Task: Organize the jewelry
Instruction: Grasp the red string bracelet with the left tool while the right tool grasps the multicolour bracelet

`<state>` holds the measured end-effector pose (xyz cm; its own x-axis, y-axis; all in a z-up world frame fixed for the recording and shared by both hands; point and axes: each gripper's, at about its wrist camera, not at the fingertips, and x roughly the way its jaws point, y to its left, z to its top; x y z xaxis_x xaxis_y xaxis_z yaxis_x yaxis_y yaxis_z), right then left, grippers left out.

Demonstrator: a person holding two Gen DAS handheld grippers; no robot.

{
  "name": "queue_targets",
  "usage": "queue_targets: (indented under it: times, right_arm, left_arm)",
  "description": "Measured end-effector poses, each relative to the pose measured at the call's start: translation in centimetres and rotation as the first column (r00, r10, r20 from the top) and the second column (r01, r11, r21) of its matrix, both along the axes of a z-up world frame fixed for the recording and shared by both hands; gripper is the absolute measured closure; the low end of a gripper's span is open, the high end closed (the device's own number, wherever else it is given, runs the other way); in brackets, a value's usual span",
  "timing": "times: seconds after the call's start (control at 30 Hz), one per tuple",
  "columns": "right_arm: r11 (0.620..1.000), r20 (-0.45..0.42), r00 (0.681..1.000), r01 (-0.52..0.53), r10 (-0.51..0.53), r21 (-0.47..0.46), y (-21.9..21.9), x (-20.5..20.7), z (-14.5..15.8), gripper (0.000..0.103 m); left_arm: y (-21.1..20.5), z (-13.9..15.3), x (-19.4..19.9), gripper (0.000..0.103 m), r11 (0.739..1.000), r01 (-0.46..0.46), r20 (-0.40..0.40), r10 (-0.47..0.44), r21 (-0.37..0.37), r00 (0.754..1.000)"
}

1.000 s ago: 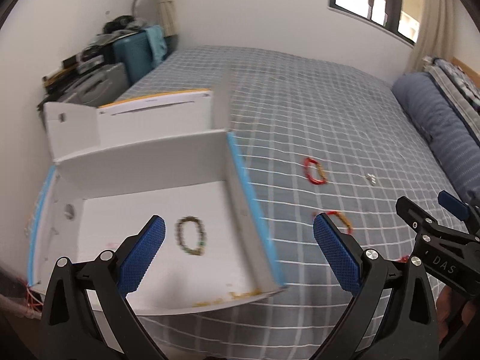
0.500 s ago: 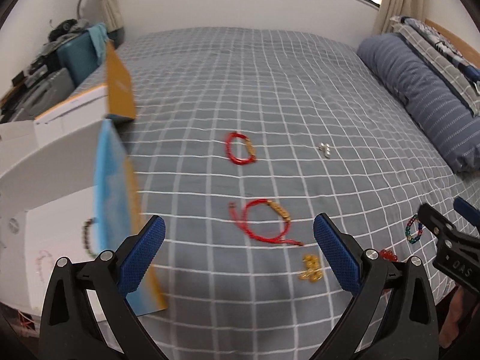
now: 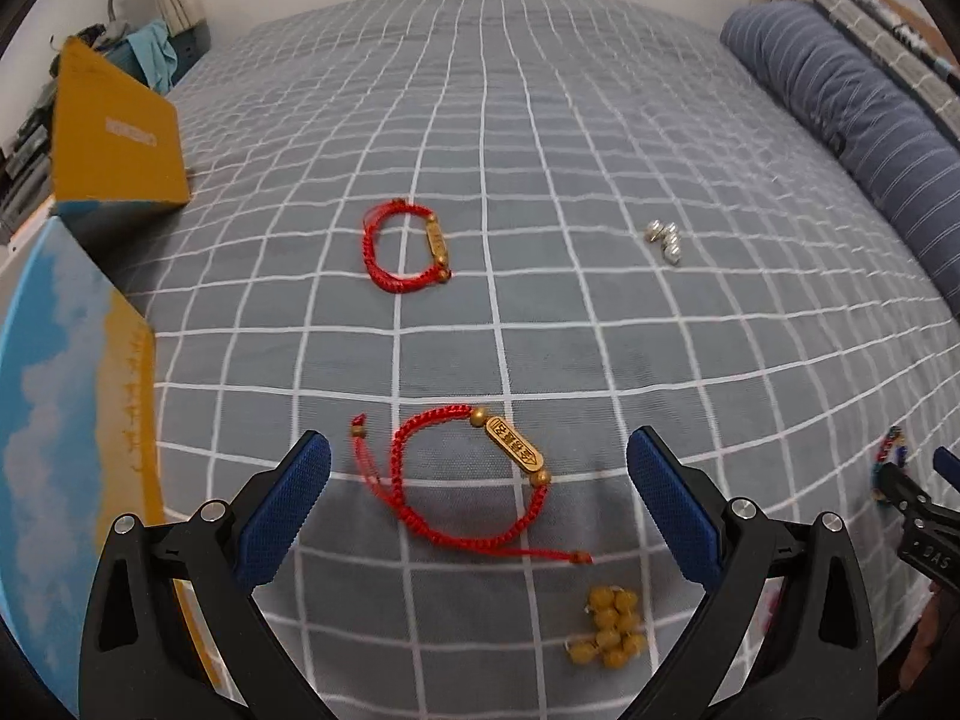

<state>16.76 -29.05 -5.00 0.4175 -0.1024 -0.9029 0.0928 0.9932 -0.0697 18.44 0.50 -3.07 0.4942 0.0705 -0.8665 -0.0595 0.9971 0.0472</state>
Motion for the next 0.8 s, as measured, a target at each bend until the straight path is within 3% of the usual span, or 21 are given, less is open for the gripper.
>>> queue_targets:
  times: [0.43, 0.5, 0.63, 0.8]
  right_arm:
    - [0.998, -0.055, 0.998, -0.003, 0.006, 0.056, -0.5, 0.7, -1.9, 0.009]
    - [0.998, -0.054, 0.999, -0.004, 0.007, 0.056, -0.4, 0.6, -2.0, 0.009]
    - [0.998, -0.055, 0.998, -0.025, 0.028, 0.056, -0.2, 1.0, -2.1, 0.016]
    - [0.996, -0.056, 0.997, -0.043, 0.047, 0.072, 0.4, 1.6, -2.1, 0.030]
  left_arm:
    - [0.2, -2.9, 1.7, 0.007, 1.000, -0.011, -0.064, 0.010, -0.002, 0.998]
    - [0.3, -3.0, 1.8, 0.011, 1.000, -0.006, -0.071, 0.004, -0.019, 0.997]
    - [0.0, -3.1, 1.7, 0.030, 0.999, 0.015, -0.081, -0.018, -0.039, 0.997]
    - [-0.1, -2.9, 1.6, 0.049, 0.998, 0.026, -0.085, -0.032, -0.061, 0.996]
